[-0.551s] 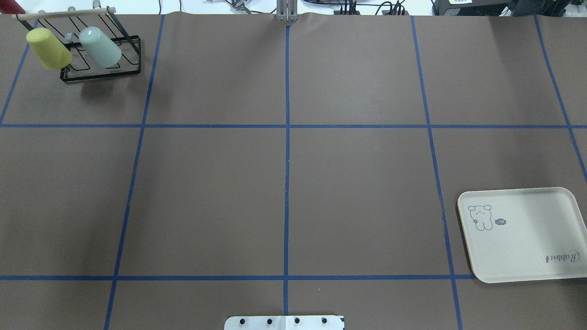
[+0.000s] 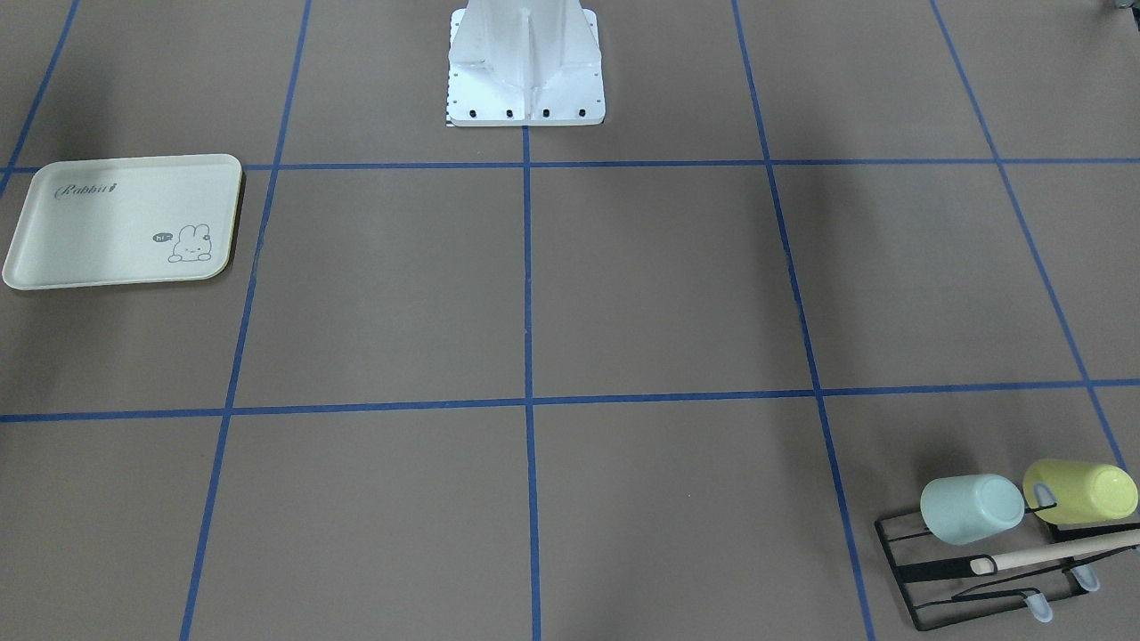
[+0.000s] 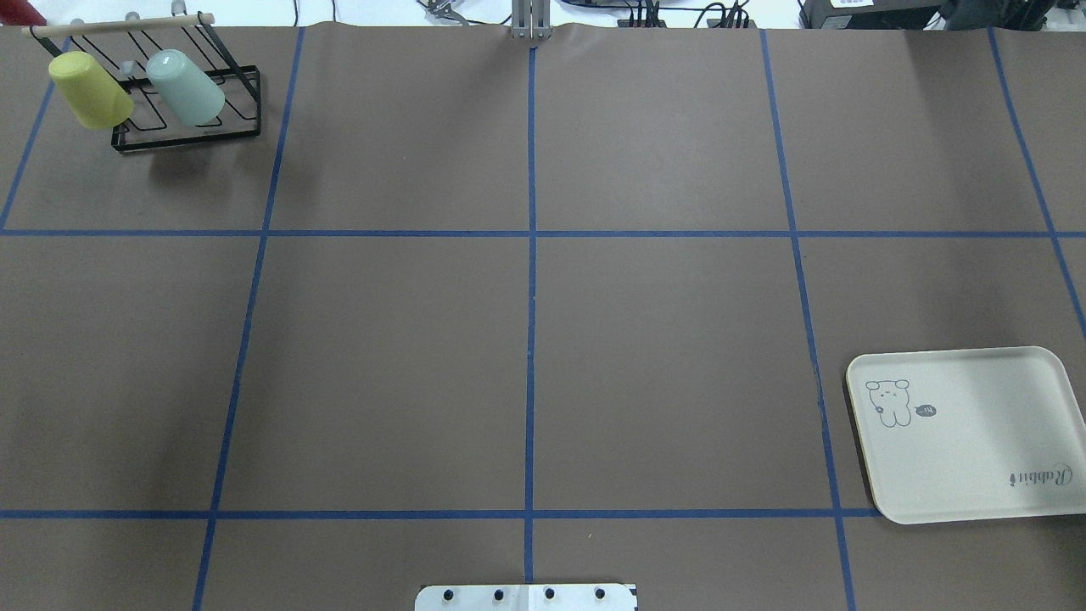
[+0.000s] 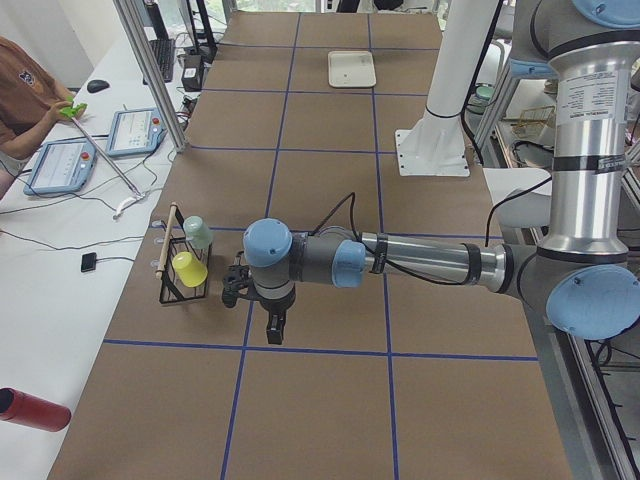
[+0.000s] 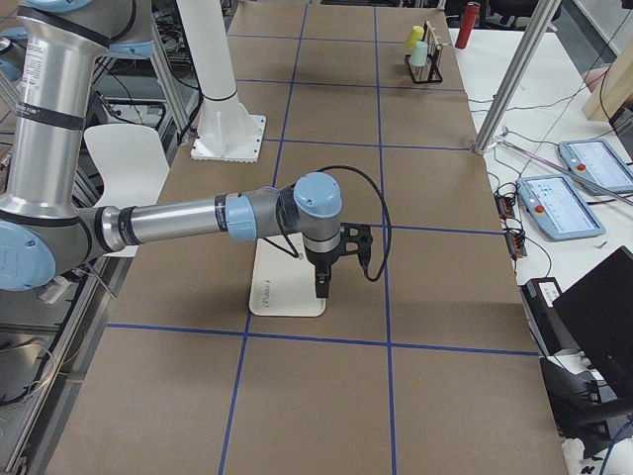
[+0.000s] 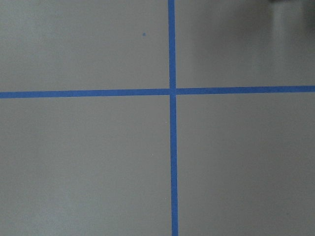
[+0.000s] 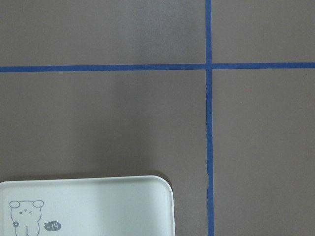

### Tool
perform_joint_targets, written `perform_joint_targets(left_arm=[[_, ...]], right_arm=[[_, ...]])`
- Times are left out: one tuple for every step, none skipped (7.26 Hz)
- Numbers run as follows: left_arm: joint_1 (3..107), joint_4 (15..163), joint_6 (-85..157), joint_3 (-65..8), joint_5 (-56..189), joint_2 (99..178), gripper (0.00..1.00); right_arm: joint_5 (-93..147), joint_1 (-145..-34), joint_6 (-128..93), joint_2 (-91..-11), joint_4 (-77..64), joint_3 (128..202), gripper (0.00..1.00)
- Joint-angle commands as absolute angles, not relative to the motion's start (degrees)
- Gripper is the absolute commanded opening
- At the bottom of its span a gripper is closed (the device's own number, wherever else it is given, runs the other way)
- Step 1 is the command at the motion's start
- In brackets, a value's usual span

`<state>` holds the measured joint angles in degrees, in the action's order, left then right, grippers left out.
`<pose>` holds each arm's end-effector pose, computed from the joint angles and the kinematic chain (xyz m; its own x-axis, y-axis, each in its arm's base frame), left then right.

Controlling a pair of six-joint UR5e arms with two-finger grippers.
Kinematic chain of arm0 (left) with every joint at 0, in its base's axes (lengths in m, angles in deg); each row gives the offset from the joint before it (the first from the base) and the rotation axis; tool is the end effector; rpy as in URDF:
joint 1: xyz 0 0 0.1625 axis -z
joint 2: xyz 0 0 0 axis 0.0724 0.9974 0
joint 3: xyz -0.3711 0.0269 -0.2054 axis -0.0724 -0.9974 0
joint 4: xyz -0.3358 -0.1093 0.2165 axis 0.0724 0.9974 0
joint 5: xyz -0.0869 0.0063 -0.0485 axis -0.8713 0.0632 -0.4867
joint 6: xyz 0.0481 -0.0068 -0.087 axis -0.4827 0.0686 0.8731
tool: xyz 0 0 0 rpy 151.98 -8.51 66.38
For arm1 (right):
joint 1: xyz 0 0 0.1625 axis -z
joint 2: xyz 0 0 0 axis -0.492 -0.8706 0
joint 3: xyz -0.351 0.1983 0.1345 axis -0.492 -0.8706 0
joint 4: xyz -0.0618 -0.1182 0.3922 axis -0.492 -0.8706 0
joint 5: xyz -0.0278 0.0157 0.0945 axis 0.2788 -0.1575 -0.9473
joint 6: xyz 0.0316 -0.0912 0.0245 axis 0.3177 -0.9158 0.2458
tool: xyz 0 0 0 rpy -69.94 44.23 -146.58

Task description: Left arm grabs green cup and hands to right arm on tray

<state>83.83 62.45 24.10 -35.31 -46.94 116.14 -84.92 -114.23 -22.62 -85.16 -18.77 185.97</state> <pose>-0.0461 -0.4774 0.6149 0.7051 0.0315 -0.7084 0.0018 0.9989 0.0463 0.0264 -0.4013 0.5569 0.6957 -0.0022 0.7183 -0.0460 0.9978 0.0477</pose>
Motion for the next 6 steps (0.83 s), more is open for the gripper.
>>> perform_joint_targets(left_arm=[[83.83,62.72,24.0,-35.23,-47.18,115.83,1.0],[83.83,63.24,24.09,-34.88,-47.27,115.92,1.0],[83.83,63.34,24.26,-35.05,-47.53,115.92,1.0],[83.83,63.51,24.09,-35.57,-50.58,115.57,1.0],[83.83,65.25,24.96,-37.49,-50.78,112.87,1.0],[83.74,67.1,29.76,-39.17,-50.52,114.06,1.0]], right_arm=[[-85.04,-114.11,-22.28,-85.35,-18.26,185.22,1.0],[-84.78,-114.02,-21.94,-85.0,-16.96,184.18,1.0],[-84.86,-114.02,-22.63,-85.09,-11.81,181.82,1.0],[-85.04,-113.85,-22.46,-86.22,-6.88,181.18,1.0],[-86.52,-113.84,-22.55,-86.58,-6.4,181.09,1.0],[-89.23,-113.84,-22.72,-86.93,-6.48,180.83,1.0]])
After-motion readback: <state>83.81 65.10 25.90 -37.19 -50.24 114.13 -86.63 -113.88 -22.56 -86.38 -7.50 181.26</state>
